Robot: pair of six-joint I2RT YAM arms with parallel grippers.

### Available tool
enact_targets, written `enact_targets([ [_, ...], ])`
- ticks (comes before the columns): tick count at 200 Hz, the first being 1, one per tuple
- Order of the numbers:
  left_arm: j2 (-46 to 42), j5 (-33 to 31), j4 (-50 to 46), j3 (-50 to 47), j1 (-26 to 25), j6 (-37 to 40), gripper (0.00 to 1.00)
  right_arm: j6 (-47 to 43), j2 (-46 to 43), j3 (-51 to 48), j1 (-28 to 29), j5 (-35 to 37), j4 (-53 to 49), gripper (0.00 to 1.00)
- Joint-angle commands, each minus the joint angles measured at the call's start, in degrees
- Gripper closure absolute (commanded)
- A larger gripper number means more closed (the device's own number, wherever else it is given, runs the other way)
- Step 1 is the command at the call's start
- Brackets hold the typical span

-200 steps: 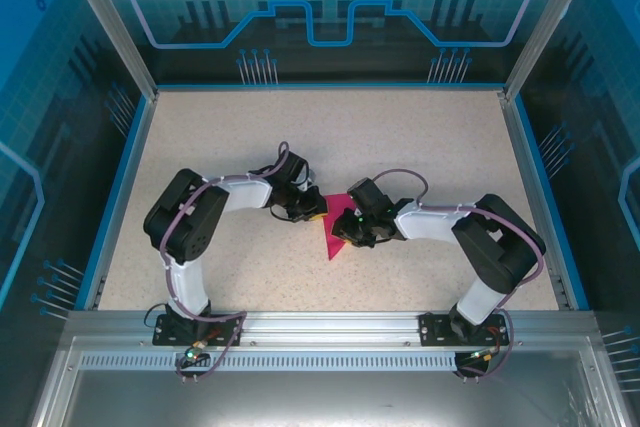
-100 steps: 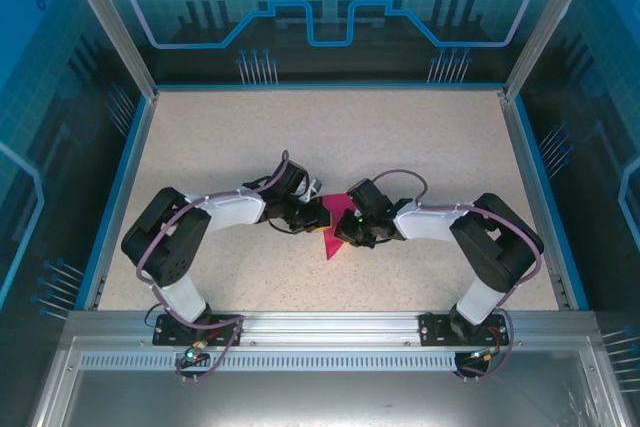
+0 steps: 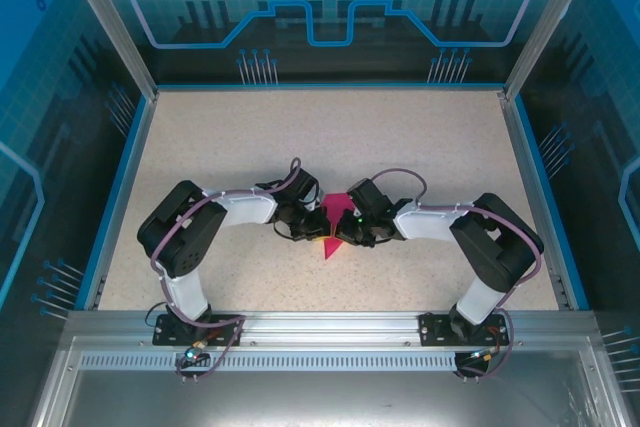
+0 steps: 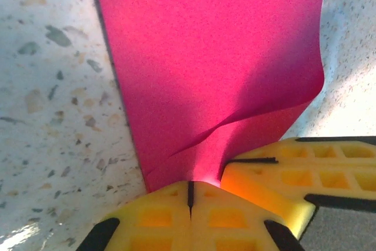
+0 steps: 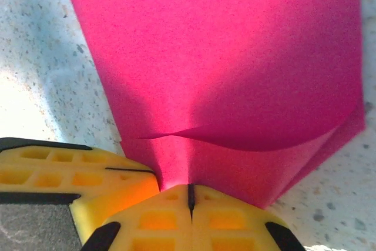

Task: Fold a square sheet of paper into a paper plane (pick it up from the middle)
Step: Third fold the triangle at the center of the table.

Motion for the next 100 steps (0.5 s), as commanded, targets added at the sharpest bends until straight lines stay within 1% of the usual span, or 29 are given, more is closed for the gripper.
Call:
enact_targets([
  [1, 1.17, -4.87, -4.10, 1.10, -0.54, 2.36, 1.00, -6.52, -3.18, -0.32, -0.95, 1.05, 0.26, 0.95],
  [13, 1.48, -5.88, -4.89, 1.45, -0.63, 2.59, 1.00, -10.38, -4.37, -1.02, -1.46, 1.93, 0.80, 0.95],
  [26, 1.71, -6.88, -5.59, 1.75, -0.88, 3.01, 1.00, -15.04, -4.44, -1.53, -1.94, 1.12, 1.80, 0.95],
  [45, 1.96, -8.40, -6.67, 2.36, -1.01, 3.29, 1.00, -20.05, -3.06, -1.66, -2.37, -2.28, 2.80, 0.94],
  [70, 2.01, -10.12, -8.02, 2.90, -1.23, 3.47, 1.00, -21.29, -0.74, -1.59, -2.72, -4.79, 4.21, 0.94],
  [100, 2.21, -11.07, -9.02, 2.82, -1.47, 3.51, 1.00, -20.94, 0.89, -1.85, -3.97, -4.93, 5.21, 0.95],
])
